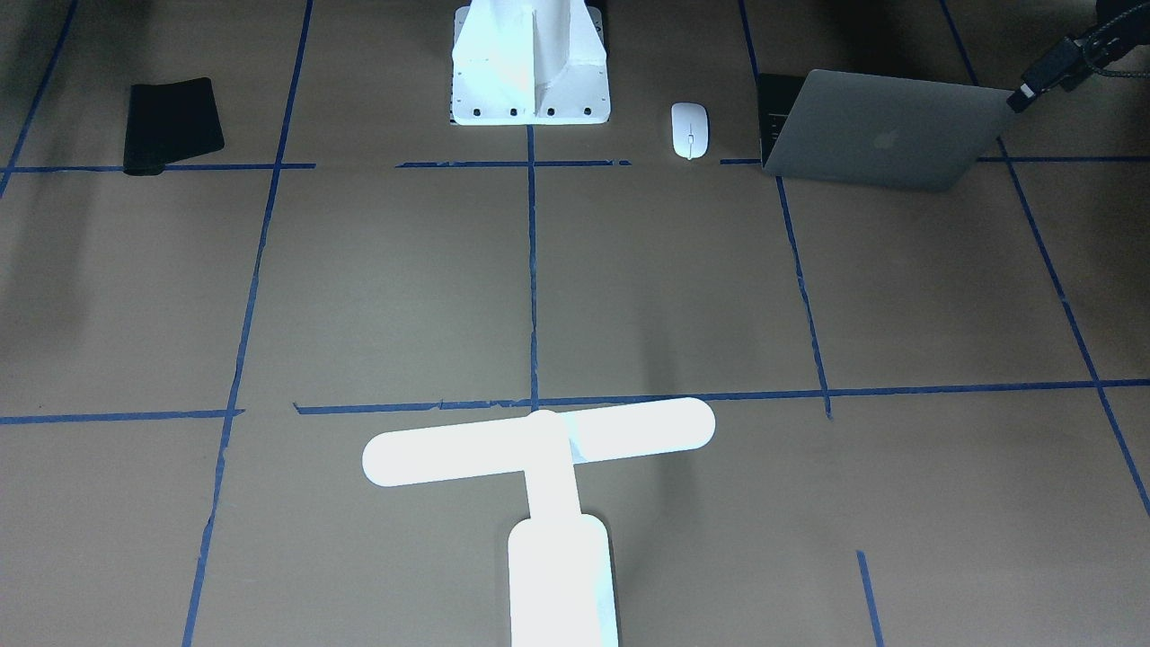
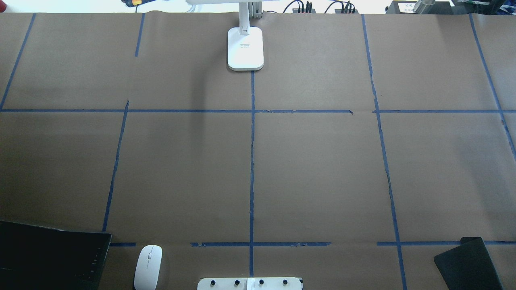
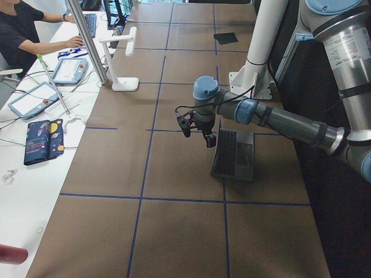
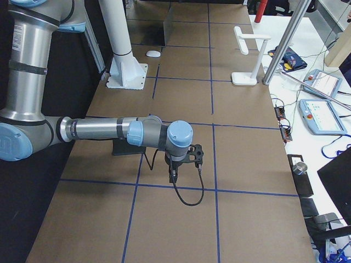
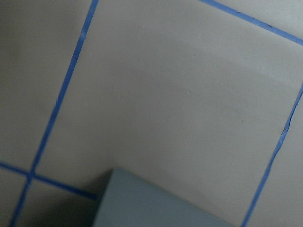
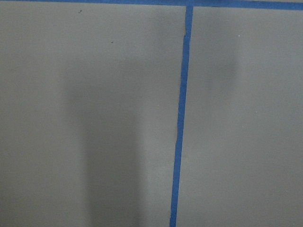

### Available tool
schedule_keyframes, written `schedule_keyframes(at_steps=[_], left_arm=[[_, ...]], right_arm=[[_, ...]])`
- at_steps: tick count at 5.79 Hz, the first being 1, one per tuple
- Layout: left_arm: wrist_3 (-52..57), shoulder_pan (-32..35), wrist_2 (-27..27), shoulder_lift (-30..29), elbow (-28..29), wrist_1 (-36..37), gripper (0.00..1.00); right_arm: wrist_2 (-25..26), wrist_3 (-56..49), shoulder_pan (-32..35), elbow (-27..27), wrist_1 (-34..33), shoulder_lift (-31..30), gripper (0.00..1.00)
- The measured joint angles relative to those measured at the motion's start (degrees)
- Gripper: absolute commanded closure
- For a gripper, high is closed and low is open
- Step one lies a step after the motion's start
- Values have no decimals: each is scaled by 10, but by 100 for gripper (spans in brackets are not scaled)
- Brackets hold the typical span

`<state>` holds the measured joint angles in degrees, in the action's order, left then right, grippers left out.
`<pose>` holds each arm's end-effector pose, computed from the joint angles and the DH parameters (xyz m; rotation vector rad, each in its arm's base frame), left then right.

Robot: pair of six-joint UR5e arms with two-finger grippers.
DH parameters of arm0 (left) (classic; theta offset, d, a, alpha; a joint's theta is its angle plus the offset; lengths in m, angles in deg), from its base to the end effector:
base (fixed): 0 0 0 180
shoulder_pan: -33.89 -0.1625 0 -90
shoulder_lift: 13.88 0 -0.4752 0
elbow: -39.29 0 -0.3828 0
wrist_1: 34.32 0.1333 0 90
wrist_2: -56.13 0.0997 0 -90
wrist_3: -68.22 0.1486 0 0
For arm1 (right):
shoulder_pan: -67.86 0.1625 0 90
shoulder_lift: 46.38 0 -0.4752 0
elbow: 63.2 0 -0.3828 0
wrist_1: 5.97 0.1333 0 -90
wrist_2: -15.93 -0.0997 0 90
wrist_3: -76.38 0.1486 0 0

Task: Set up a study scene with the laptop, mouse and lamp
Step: 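Grasp the grey laptop by its lid edge with the left gripper and lift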

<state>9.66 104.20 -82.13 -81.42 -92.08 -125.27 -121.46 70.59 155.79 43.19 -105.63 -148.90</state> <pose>0.0827 -0.2975 0.5368 -0.2760 0.8607 -0.4863 0.0106 -0.3686 0.7107 -0.0684 -0.8293 -0.0874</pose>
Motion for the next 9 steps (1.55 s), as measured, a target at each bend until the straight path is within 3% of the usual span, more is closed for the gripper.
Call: schedule_keyframes(at_steps=[4,6,7,9], left_arm=[[-367,-80,4,9,-53,-20,0],[-524,-172,54,8,-60,-47,2],[-571,-213,91,9,-61,-50,5],[-619,-234,109,21,-62,-63,8]], right_arm=[[0,-5,0,-5,1,0,0],[0,-8,0,-5,1,0,0],[0,-8,0,-5,2,0,0],[2,-12,0,-3,2,0,0]])
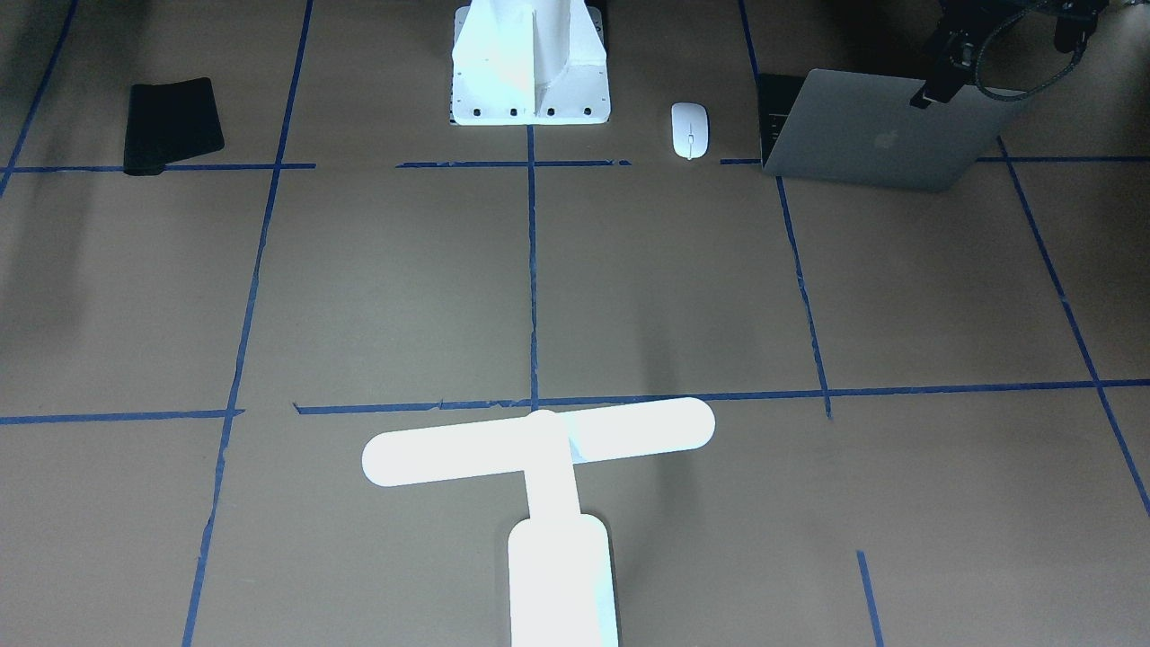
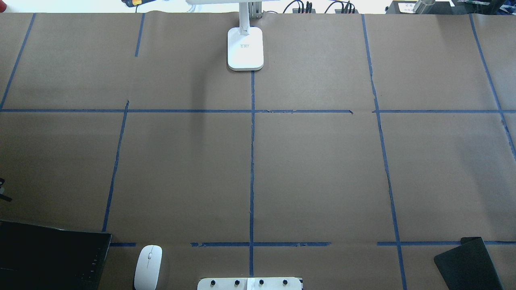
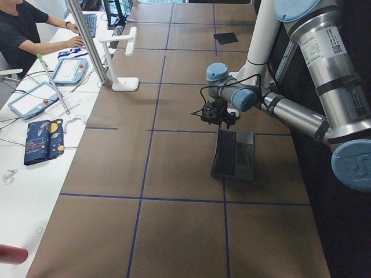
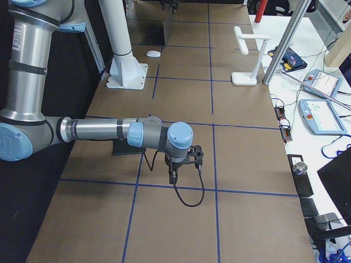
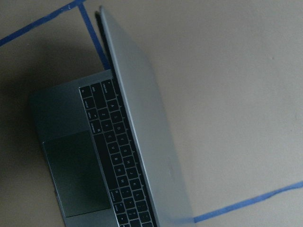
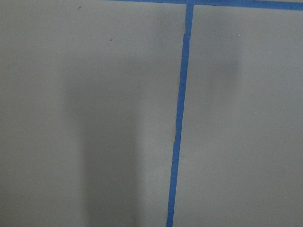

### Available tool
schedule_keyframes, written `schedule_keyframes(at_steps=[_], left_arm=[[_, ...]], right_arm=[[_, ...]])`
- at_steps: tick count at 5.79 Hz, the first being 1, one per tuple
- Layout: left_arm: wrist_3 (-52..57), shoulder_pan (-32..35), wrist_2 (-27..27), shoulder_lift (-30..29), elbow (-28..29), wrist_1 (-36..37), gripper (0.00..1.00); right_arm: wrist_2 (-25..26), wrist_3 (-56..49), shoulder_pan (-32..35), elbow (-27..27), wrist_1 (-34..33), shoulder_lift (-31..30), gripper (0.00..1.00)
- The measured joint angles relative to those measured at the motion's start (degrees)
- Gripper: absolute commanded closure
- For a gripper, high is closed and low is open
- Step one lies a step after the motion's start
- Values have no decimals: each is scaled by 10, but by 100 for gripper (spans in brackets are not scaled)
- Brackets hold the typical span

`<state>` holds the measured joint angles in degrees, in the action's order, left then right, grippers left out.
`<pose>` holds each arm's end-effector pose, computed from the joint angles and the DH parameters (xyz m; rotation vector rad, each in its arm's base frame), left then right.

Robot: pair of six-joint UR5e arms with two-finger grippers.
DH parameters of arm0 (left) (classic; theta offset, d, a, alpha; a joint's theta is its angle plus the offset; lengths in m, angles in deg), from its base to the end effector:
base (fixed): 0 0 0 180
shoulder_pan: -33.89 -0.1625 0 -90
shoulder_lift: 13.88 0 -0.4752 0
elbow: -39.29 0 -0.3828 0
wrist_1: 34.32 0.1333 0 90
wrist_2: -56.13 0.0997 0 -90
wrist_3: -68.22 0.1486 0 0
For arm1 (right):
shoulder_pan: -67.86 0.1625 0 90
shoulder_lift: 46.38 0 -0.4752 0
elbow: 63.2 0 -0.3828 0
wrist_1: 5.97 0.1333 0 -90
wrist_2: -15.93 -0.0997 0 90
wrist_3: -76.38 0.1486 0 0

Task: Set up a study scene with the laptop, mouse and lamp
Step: 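Grasp the grey laptop by its lid edge with the left gripper and lift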

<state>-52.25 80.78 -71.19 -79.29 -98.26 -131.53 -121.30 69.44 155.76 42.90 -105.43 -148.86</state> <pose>0.1737 -0.2488 0.4973 -0.5877 0.6259 -1.1006 0.0107 -0.3689 0.7128 -0.0613 -0.8273 -0.1066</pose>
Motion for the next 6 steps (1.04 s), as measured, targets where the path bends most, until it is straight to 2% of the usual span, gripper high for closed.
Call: schedule_keyframes(at_steps=[2,3,6], left_arm=[[-23,-11,1,3,1,-9,12],[-22,-13,1,4,5,-9,22],[-22,-14,1,14,11,-9,79]], right_arm=[[1,-1,0,5,1,0,0],[1,-1,0,8,1,0,0],[3,-1,0,9,1,1,0]])
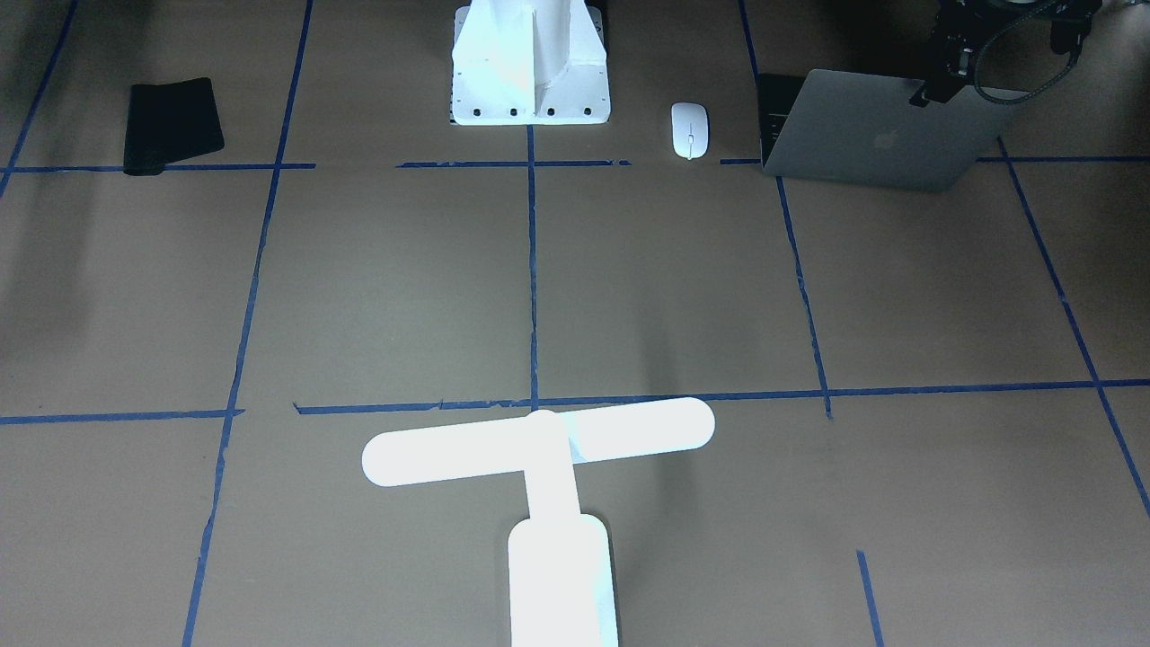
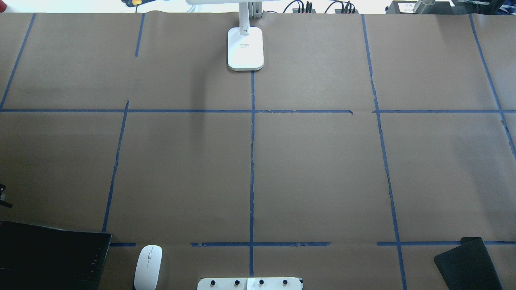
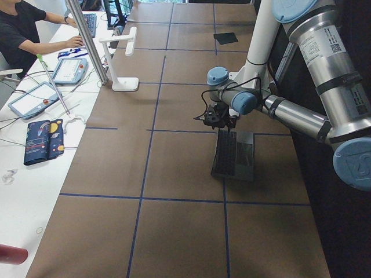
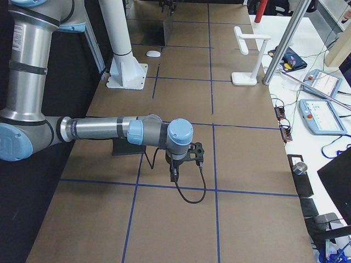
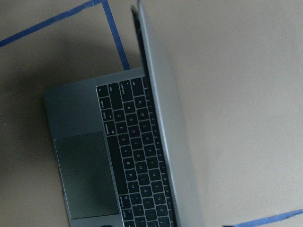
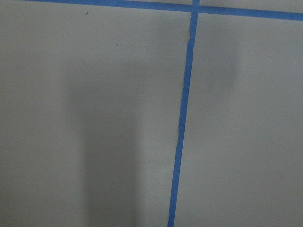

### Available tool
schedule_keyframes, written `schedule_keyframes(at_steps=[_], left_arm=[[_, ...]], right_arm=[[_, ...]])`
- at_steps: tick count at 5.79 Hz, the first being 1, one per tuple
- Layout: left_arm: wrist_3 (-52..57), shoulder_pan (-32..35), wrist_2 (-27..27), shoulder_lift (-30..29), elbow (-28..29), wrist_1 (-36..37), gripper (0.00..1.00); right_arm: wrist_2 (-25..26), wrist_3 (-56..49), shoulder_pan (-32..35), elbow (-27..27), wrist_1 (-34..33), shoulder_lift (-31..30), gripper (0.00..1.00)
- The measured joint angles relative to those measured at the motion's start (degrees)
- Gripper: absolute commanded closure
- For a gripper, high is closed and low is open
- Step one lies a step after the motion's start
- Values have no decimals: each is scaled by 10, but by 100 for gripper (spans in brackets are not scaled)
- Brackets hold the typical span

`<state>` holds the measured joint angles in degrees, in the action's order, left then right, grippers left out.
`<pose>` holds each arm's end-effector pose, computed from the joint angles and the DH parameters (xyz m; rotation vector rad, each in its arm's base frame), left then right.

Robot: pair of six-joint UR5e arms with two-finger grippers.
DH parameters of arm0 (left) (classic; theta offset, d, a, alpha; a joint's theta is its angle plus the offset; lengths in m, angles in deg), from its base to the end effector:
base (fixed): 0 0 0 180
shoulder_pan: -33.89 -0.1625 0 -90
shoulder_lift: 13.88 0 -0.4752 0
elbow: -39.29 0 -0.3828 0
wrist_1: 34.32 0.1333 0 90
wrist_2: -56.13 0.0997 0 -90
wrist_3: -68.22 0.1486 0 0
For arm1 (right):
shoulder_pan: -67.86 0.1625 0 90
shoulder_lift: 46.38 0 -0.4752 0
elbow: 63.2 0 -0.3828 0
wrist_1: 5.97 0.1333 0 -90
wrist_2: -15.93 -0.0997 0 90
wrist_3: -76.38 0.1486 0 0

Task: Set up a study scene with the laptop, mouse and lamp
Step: 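Grasp the grey laptop by its lid edge with the left gripper and lift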

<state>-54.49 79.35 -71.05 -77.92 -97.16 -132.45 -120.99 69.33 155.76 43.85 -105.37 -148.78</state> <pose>0.1758 -0.2406 0.5119 -0.6111 0.5810 -1.1264 0.0112 -0.3711 0.7050 -0.0428 -0.8215 -0.1167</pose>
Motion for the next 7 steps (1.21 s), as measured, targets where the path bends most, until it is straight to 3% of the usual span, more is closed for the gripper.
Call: schedule_keyframes(at_steps=[1,2,7], left_arm=[[-3,-1,0,1,0,0,94],[-5,-2,-1,0,-1,0,100],[-18,38,-3,-30,-51,6,100]], right_arm=[[0,0,0,0,0,0,0],[1,-1,0,0,0,-1,0],[0,1,0,0,0,-1,0]])
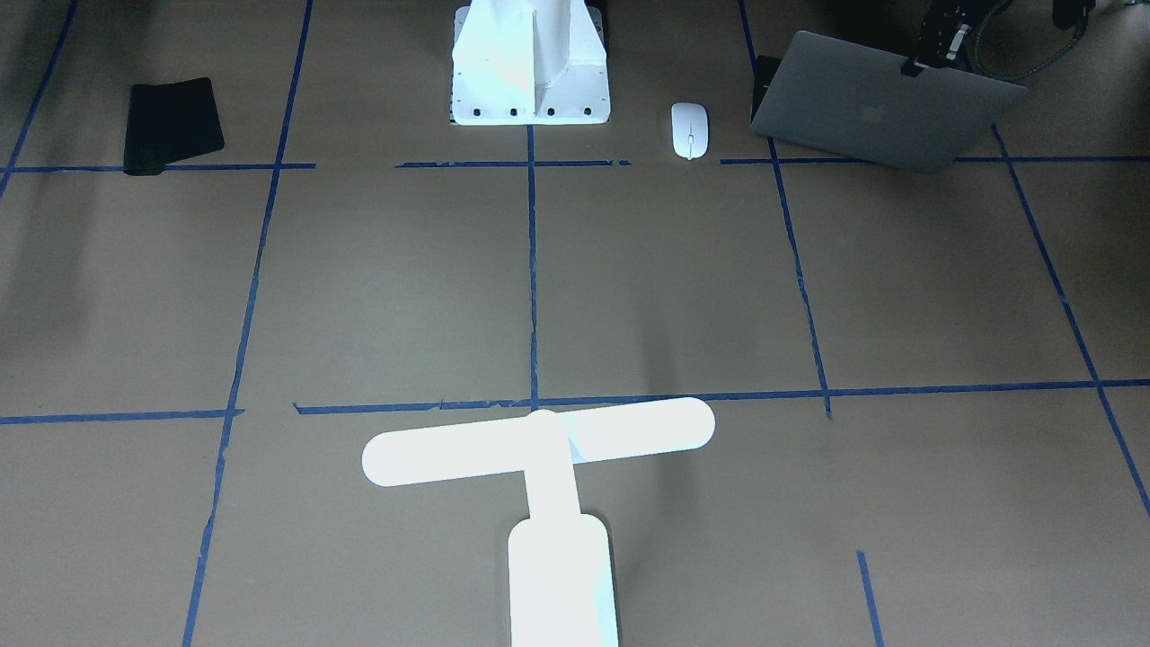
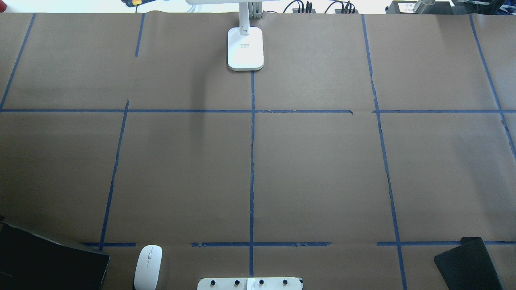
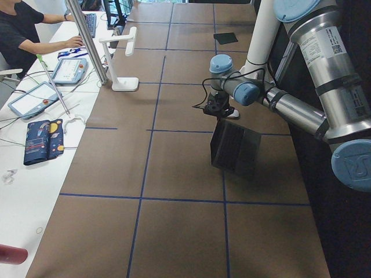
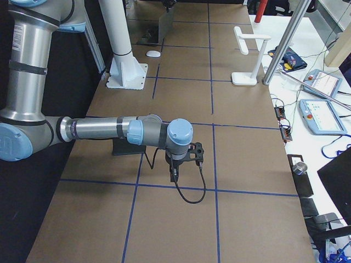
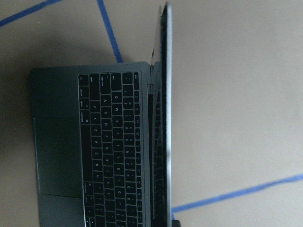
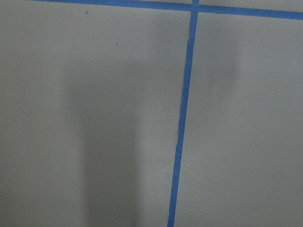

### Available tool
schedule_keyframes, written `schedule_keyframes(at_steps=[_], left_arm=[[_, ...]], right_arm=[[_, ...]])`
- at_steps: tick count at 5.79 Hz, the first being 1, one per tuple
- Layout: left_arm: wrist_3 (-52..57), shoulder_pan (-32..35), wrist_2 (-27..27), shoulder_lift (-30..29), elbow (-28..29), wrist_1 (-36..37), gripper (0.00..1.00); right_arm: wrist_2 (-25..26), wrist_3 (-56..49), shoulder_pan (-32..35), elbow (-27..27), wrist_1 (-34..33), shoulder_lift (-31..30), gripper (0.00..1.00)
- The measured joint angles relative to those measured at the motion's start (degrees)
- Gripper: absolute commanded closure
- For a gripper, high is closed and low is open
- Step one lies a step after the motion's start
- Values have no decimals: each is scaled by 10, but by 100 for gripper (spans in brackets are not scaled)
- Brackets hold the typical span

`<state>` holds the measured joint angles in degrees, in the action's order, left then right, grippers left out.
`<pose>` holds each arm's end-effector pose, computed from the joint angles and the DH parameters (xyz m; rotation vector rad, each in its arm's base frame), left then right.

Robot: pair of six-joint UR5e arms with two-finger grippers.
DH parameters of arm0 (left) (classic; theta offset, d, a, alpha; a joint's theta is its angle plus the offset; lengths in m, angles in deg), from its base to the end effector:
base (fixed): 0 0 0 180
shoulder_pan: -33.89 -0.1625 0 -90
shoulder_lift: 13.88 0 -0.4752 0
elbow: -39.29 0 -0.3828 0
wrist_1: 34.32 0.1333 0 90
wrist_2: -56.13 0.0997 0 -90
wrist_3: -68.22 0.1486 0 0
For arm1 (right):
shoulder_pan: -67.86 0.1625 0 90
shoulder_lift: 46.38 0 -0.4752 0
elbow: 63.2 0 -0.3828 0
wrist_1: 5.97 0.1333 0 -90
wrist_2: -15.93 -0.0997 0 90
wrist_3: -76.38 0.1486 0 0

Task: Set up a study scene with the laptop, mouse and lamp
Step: 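Grasp the grey laptop by its lid edge with the left gripper and lift, then carry the laptop forward and set it down in front of the lamp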

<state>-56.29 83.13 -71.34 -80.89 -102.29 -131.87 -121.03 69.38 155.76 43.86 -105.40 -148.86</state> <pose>0.1638 -0.2557 0.4532 -0.5824 0.7258 -1.1569 0.0111 -0.3703 0.7054 -0.0448 -0.8222 -0.1151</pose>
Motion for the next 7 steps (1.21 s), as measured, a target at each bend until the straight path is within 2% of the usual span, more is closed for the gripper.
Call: schedule_keyframes(at_steps=[2,3,5,7], left_arm=[[3,58,3,-68,11,13,100],[7,85,7,-153,44,58,100],[9,102,30,-361,149,153,100],[-33,83,64,-490,249,164,100]], right_arm=[[-2,1,0,0,-1,0,0],[-2,1,0,-1,-1,0,0],[-2,1,0,-3,-1,0,0],[-3,2,0,-6,-2,0,0]])
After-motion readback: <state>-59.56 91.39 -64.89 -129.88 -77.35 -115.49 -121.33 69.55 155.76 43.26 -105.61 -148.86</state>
